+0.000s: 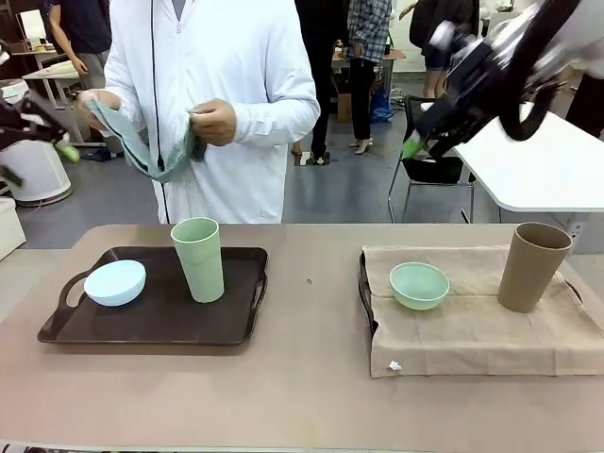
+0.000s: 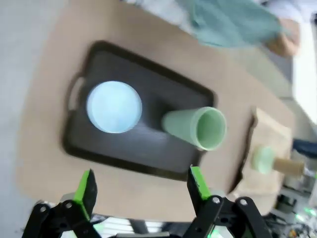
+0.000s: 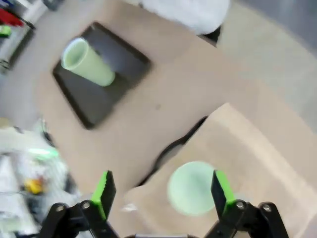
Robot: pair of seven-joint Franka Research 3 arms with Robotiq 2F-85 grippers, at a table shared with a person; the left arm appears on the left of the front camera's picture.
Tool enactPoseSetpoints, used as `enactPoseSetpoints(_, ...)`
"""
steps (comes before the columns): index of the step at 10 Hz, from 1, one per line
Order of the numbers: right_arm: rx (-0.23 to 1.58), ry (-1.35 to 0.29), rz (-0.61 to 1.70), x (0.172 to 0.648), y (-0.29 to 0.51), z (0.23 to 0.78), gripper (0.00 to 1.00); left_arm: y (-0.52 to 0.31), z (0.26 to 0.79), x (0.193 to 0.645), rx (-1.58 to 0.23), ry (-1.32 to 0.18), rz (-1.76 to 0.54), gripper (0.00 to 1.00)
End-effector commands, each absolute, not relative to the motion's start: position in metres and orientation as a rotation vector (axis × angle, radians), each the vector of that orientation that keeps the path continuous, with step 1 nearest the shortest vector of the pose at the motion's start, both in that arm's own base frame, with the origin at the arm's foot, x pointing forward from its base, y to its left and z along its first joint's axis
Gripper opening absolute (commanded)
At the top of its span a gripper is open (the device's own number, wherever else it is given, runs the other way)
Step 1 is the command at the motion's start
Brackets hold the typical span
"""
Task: Set up a tray with a mat and arrange the tableware.
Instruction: Pick up the Picnic Bowl and Reusable plastic cup from the Handle tray in front of the human's position and hold them in the air.
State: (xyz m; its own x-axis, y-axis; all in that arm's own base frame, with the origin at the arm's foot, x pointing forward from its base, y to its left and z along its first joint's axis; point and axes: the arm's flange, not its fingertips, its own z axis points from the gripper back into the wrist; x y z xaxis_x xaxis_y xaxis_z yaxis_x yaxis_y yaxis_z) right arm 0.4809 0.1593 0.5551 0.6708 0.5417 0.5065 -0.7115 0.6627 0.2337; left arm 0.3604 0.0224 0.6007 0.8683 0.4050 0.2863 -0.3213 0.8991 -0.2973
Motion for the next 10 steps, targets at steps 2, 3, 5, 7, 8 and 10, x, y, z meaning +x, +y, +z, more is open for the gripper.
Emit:
enactPoseSetpoints(2,0.445,-0.546,1.025,0.477,0.192,0.507,1.00,0.010,0.638,0.363,-0.098,-0.075,0.347,0.94)
enactPoseSetpoints(3,0.327,-0.442,0.874,0.490,0.181,0.530,1.00,0.030,0.604,0.365,-0.116,-0.290,0.413,0.94)
enactPoseSetpoints(5,0.327,-0.442,0.874,0.490,0.181,0.530,1.00,0.030,0.604,0.365,-0.116,-0.290,0.413,0.94)
enactPoseSetpoints(7,0.376,-0.445,1.149,0.496,0.201,0.505,1.00,0.031,0.599,0.385,-0.085,-0.131,0.422,0.94)
enactPoseSetpoints(8,0.390,-0.381,1.379,0.504,0.232,0.486,1.00,0.029,0.582,0.405,-0.128,-0.018,0.422,0.94)
enactPoseSetpoints(10,0.457,-0.336,1.700,0.511,0.304,0.453,1.00,0.028,0.561,0.425,-0.121,0.049,0.416,0.94)
